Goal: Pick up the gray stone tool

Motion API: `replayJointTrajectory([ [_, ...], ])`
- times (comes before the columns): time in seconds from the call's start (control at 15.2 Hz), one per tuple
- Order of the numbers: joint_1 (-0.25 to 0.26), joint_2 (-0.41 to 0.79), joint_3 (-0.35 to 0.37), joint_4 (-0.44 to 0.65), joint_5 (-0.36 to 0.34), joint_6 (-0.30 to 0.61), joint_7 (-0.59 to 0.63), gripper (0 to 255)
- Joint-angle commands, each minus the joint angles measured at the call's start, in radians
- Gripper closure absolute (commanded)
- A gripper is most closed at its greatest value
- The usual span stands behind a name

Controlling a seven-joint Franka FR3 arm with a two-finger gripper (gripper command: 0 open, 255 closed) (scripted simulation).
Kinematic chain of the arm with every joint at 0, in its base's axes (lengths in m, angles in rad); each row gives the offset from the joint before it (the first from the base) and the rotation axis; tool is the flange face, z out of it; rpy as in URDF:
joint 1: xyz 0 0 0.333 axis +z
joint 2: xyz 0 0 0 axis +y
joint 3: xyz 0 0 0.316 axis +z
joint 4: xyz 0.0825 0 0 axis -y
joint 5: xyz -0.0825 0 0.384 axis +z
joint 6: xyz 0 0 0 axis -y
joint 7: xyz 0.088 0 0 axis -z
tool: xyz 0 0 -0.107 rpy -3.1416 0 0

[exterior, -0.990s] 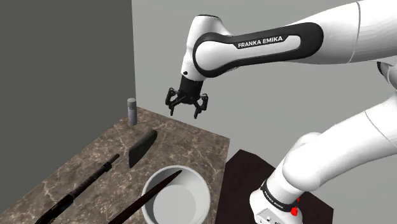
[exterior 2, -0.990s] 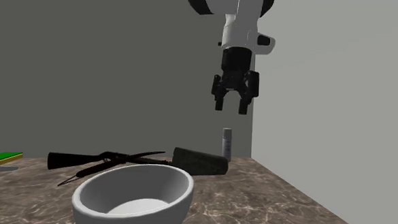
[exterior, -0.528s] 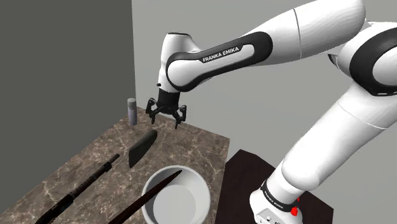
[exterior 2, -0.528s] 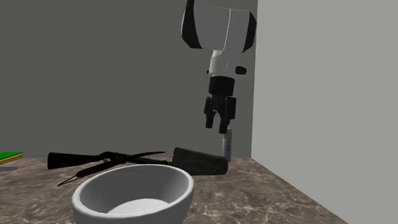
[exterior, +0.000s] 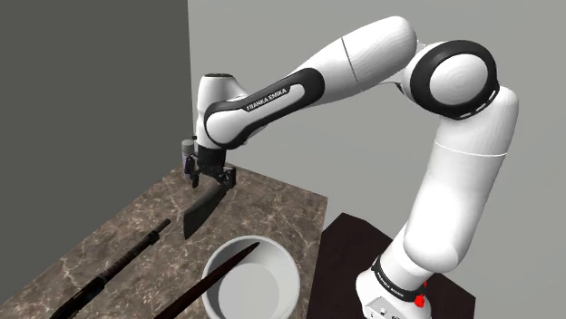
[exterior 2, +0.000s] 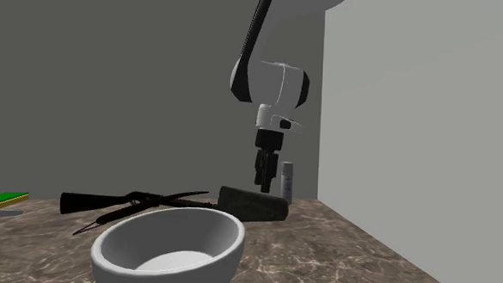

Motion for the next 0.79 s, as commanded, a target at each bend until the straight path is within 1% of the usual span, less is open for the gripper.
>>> replayJointTrajectory([
  [0.0, 0.011, 0.041, -0.010, 0.025, -0.013, 0.010, 0.037, 0],
  [0.46, 0.026, 0.108, -0.027, 0.003, -0.044, 0.094, 0.048, 0],
  [0.59, 0.026, 0.108, -0.027, 0.003, -0.044, 0.094, 0.048, 0],
  [0.66, 0.026, 0.110, -0.027, 0.004, -0.045, 0.095, 0.048, 255],
  [0.73, 0.026, 0.112, -0.028, 0.008, -0.045, 0.093, 0.048, 255],
])
